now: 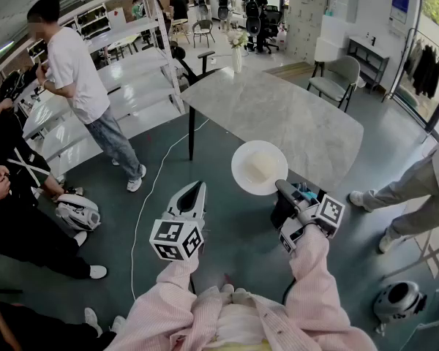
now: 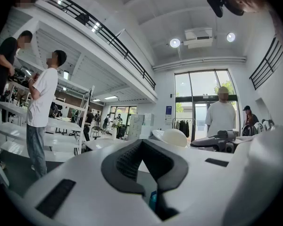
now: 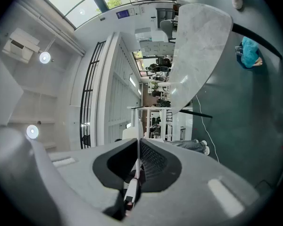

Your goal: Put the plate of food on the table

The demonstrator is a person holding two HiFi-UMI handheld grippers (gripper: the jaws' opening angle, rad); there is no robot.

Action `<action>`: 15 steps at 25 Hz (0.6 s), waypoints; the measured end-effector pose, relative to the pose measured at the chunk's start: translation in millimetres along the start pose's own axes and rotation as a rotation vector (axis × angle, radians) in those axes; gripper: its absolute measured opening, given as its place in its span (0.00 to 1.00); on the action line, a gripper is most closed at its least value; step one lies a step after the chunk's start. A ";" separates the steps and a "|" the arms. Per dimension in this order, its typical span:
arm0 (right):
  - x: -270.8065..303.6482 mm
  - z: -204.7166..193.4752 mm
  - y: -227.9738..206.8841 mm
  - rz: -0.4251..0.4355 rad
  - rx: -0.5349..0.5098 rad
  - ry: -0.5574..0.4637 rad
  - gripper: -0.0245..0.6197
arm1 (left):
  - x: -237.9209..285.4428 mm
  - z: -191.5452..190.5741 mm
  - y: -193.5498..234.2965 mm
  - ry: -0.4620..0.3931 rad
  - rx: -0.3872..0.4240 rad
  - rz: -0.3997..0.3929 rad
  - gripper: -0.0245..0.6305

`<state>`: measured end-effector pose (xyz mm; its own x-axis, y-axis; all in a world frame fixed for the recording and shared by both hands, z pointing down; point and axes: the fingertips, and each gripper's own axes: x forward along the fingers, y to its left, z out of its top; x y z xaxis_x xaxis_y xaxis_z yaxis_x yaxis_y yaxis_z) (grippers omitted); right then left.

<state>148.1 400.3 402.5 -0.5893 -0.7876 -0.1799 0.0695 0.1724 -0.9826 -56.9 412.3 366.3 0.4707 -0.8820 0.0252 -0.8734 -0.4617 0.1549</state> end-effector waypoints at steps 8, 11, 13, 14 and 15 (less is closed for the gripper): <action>-1.5 -1.9 3.8 -0.007 -0.001 -0.003 0.07 | -2.7 3.0 -3.3 0.002 -0.001 -0.003 0.03; 0.1 -0.5 1.4 -0.005 -0.003 -0.002 0.07 | -0.1 0.6 -2.7 0.000 -0.001 -0.003 0.03; 0.3 1.1 -1.2 -0.006 -0.003 -0.003 0.07 | 2.2 -1.9 -3.1 0.001 -0.001 -0.004 0.03; 0.3 1.5 -2.1 -0.008 -0.002 -0.004 0.07 | 2.8 -2.7 -3.3 0.001 0.000 -0.005 0.03; 0.4 1.5 -2.5 -0.010 -0.001 -0.004 0.07 | 3.0 -2.8 -3.5 0.001 0.000 -0.005 0.03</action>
<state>148.9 398.7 404.8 -0.5866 -0.7917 -0.1705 0.0632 0.1651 -0.9843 -52.1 411.5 368.6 0.4755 -0.8794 0.0256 -0.8709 -0.4664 0.1551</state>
